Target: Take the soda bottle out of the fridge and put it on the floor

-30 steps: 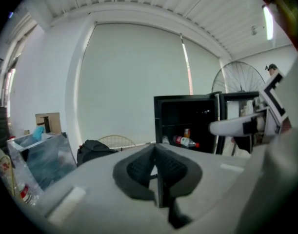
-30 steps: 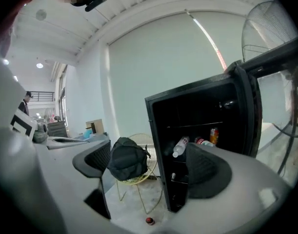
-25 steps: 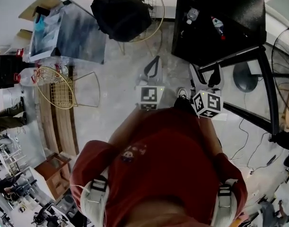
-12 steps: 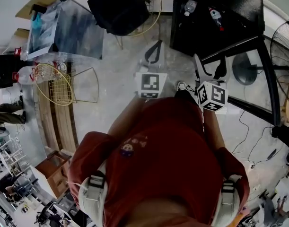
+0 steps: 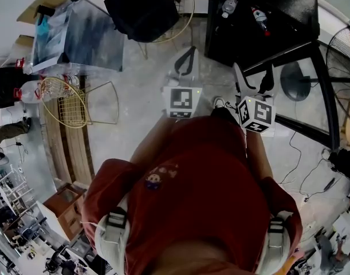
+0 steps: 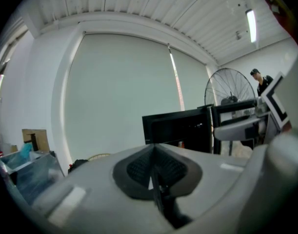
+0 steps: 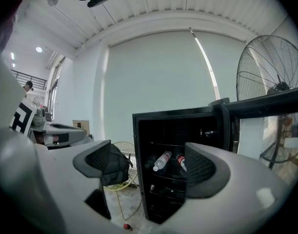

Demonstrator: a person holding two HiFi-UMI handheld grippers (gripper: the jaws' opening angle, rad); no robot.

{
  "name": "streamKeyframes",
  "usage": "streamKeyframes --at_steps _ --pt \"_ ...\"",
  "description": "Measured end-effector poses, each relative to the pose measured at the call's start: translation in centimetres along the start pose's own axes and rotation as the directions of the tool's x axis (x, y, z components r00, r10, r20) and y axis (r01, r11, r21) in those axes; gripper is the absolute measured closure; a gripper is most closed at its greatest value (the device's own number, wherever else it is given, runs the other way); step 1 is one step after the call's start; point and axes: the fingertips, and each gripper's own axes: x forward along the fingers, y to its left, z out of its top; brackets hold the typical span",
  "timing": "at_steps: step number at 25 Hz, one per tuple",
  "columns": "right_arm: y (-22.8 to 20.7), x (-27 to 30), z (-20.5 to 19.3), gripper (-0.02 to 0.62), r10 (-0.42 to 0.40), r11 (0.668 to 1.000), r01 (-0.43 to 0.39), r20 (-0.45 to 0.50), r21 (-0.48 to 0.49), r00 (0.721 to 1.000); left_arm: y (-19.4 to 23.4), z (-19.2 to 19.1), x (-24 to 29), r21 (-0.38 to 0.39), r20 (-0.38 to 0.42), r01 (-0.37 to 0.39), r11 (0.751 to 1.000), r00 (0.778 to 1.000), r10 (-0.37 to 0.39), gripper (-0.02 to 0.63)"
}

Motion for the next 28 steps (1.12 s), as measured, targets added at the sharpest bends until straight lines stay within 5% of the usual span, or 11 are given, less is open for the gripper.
streamKeyframes --at_steps 11,28 --pt "0.1 -0.9 0.1 0.17 -0.006 1.0 0.006 0.0 -0.031 1.0 -0.6 -0.2 -0.9 -0.01 -0.001 0.0 1.0 1.0 0.0 0.606" --pt "1.1 -1.5 0.2 0.595 0.002 0.997 -0.002 0.004 -0.076 1.0 -0.5 0.3 -1.8 0.006 0.016 -0.009 1.0 1.0 0.008 0.606"
